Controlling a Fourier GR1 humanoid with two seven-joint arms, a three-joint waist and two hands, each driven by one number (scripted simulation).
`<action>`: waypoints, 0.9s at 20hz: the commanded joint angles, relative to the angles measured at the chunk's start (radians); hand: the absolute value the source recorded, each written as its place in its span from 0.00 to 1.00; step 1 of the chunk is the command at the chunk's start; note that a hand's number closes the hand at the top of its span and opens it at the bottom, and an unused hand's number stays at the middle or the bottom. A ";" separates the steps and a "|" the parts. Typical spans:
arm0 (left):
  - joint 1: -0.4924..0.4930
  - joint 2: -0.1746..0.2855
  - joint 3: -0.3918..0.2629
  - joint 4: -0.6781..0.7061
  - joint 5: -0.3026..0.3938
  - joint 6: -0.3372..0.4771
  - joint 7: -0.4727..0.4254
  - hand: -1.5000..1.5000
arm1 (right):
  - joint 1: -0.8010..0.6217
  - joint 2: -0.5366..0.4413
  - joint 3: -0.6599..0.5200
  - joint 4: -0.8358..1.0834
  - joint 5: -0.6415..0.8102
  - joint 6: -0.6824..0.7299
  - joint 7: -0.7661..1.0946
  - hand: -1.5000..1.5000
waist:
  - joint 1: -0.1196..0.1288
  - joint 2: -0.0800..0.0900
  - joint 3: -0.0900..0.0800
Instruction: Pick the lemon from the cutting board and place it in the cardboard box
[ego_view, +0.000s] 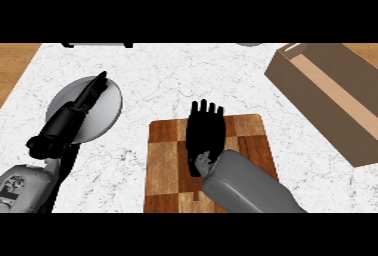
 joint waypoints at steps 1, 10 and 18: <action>0.073 -0.027 -0.006 -0.047 -0.033 0.010 -0.028 0.50 | -0.019 0.019 -0.014 0.045 -0.026 -0.012 0.110 0.00 | 0.007 0.000 0.000; 0.049 -0.036 0.030 -0.005 -0.058 -0.030 -0.053 0.50 | -0.023 0.019 0.013 0.113 -0.023 -0.057 0.141 0.00 | 0.011 0.001 0.000; 0.012 -0.046 0.082 0.021 -0.048 -0.077 -0.014 0.50 | 0.039 0.019 -0.039 0.213 0.031 -0.123 0.019 0.00 | -0.001 0.002 0.000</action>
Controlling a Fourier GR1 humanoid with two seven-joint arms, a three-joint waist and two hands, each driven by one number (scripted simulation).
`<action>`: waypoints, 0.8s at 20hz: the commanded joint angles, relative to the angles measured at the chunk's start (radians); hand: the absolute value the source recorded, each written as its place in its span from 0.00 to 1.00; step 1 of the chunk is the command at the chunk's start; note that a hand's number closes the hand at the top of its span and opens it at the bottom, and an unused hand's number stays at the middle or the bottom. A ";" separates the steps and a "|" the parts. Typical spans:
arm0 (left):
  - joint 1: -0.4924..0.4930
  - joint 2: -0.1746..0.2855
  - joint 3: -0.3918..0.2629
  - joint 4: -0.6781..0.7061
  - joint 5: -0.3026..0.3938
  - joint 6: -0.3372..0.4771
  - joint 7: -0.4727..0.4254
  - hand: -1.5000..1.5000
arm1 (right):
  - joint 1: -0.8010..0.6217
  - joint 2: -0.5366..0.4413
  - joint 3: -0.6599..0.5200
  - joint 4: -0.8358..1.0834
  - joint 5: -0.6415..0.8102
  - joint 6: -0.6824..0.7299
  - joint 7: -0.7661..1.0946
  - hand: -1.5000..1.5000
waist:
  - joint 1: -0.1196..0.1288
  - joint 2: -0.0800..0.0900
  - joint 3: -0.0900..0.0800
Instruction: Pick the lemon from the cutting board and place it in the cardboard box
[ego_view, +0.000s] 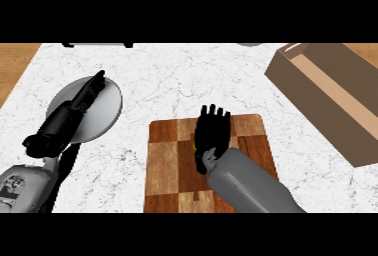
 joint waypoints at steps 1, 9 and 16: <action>0.046 -0.041 -0.011 -0.025 -0.039 0.005 -0.020 0.50 | 0.035 0.013 -0.010 -0.005 0.019 0.014 0.077 0.00 | -0.003 -0.001 0.000; 0.033 -0.056 0.033 -0.045 -0.067 -0.030 0.002 0.50 | 0.000 0.010 0.018 0.133 0.115 -0.089 -0.154 1.00 | -0.001 0.001 0.000; 0.012 -0.068 0.082 -0.013 -0.082 -0.068 0.009 0.50 | 0.064 -0.020 0.049 0.028 0.236 -0.101 -0.163 1.00 | -0.008 -0.001 0.000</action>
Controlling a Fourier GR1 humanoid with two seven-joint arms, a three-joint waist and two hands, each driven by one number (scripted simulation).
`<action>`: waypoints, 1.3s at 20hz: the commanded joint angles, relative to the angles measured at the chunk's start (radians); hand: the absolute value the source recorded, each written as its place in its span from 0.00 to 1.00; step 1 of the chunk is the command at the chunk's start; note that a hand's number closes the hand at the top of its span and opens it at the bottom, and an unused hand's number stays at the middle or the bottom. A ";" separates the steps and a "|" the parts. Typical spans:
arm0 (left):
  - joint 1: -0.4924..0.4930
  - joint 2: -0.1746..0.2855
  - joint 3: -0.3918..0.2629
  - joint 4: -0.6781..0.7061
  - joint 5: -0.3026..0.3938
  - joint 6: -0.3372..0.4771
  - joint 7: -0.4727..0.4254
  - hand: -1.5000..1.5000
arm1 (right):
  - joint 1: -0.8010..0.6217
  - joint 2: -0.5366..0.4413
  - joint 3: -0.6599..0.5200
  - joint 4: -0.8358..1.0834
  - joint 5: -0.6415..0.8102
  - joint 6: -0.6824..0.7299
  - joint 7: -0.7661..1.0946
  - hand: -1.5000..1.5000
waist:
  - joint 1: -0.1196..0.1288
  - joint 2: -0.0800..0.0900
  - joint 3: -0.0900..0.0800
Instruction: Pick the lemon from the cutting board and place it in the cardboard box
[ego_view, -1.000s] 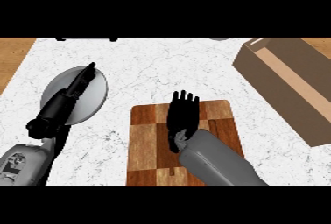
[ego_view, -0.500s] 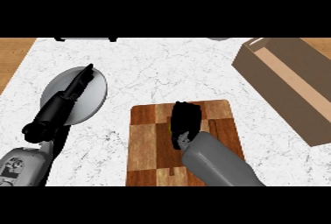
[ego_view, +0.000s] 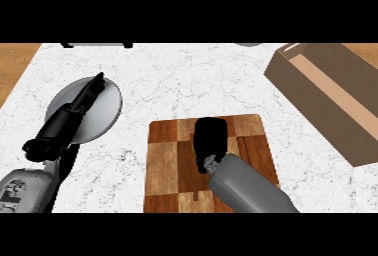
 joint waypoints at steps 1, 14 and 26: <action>0.033 -0.012 0.021 0.010 -0.011 -0.019 -0.039 0.50 | -0.044 0.012 0.017 0.043 0.048 -0.047 -0.006 1.00 | 0.006 0.004 0.000; -0.005 -0.054 -0.009 -0.002 -0.059 0.006 0.015 0.50 | -0.266 -0.156 -0.226 0.169 -0.060 -0.217 -0.693 1.00 | 0.008 0.006 0.001; 0.038 -0.039 0.026 -0.034 -0.044 -0.028 -0.001 0.50 | -0.367 -0.236 -0.516 0.063 -0.060 -0.329 -0.412 1.00 | 0.004 0.003 0.000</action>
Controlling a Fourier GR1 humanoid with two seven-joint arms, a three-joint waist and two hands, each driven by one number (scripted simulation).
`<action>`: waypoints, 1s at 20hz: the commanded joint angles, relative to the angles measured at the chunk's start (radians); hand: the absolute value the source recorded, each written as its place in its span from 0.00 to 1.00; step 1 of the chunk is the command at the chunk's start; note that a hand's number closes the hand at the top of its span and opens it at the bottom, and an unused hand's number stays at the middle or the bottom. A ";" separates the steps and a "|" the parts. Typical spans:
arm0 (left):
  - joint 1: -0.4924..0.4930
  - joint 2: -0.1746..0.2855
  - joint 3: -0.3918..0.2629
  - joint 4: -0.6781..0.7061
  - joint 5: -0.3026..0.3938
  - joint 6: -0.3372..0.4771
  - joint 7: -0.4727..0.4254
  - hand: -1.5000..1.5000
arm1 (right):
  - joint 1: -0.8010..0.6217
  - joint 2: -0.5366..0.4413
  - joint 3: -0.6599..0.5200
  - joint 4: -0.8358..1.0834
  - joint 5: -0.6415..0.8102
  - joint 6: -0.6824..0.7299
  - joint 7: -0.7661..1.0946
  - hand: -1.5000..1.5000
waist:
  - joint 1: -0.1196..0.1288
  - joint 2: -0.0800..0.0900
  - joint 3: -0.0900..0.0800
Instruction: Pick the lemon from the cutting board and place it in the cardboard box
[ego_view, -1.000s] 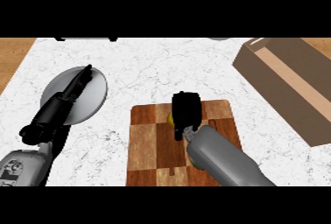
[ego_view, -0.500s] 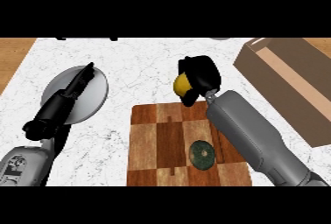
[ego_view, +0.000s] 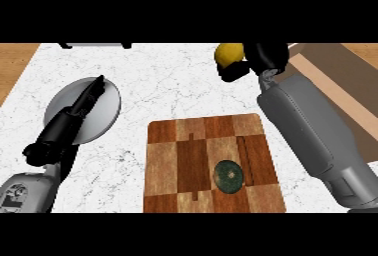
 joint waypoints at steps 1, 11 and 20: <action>-0.038 -0.009 0.004 -0.003 -0.002 0.006 0.050 0.50 | -0.033 -0.009 -0.111 -0.013 0.006 -0.068 0.140 1.00 | -0.004 0.000 0.000; -0.004 -0.013 0.015 -0.005 -0.013 -0.023 0.016 0.50 | -0.020 -0.252 -0.341 0.148 -0.074 -0.070 -0.028 1.00 | 0.012 0.006 0.000; -0.008 -0.043 -0.010 -0.021 -0.040 -0.015 0.005 0.50 | -0.028 -0.365 -0.355 0.447 -0.094 0.194 -0.167 1.00 | 0.026 0.014 0.000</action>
